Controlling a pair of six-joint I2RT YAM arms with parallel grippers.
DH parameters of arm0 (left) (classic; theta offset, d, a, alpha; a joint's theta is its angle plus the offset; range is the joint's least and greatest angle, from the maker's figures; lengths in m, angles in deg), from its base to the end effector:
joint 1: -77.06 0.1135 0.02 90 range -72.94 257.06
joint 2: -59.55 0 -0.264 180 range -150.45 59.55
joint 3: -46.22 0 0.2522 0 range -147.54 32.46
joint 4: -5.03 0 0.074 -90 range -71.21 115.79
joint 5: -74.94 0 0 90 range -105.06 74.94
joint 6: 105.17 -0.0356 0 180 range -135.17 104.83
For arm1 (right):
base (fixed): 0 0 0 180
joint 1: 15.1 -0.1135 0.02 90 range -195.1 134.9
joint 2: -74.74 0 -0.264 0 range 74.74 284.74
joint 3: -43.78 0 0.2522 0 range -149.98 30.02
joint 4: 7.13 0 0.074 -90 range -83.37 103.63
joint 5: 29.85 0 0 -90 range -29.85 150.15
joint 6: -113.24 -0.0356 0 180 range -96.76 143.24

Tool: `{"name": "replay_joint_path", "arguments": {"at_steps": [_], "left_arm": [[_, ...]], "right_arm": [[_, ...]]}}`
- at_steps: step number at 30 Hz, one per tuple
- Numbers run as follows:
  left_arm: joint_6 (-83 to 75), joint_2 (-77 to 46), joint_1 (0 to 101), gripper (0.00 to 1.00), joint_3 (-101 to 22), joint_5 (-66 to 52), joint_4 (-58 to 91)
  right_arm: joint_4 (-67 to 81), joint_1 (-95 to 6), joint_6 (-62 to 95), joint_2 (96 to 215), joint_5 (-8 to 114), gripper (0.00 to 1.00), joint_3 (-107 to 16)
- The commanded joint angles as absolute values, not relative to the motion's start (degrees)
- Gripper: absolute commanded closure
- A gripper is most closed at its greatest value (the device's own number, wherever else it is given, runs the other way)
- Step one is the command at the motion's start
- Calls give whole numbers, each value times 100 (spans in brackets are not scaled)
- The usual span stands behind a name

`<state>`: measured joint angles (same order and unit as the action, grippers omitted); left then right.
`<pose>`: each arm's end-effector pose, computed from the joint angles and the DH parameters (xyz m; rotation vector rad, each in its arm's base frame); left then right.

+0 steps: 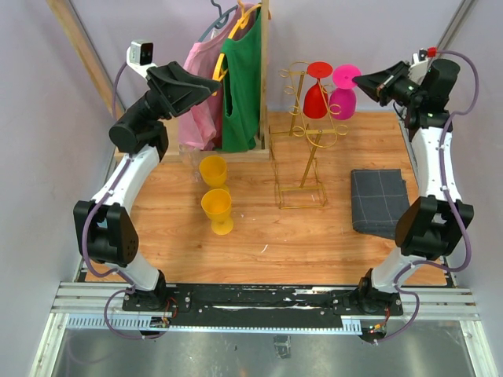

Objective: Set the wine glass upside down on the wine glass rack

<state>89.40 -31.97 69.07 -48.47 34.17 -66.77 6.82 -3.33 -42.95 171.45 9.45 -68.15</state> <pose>0.2973 -0.0690 0.4853 0.4588 0.9557 -1.9240 0.3881 -0.0527 0.4440 0.3967 1.7001 1.3965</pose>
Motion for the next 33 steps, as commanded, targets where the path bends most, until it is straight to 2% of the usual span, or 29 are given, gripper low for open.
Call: {"name": "replay_joint_path", "arguments": {"at_steps": [1, 33], "left_arm": [[8842, -2984, 6954, 45, -4804, 3478, -6778], [8749, -2922, 6950, 45, -4735, 3521, -6668]], "right_arm": [[669, -569, -4172, 17257, 1022, 99, -6746], [796, -997, -4217, 17863, 993, 99, -7312]]}}
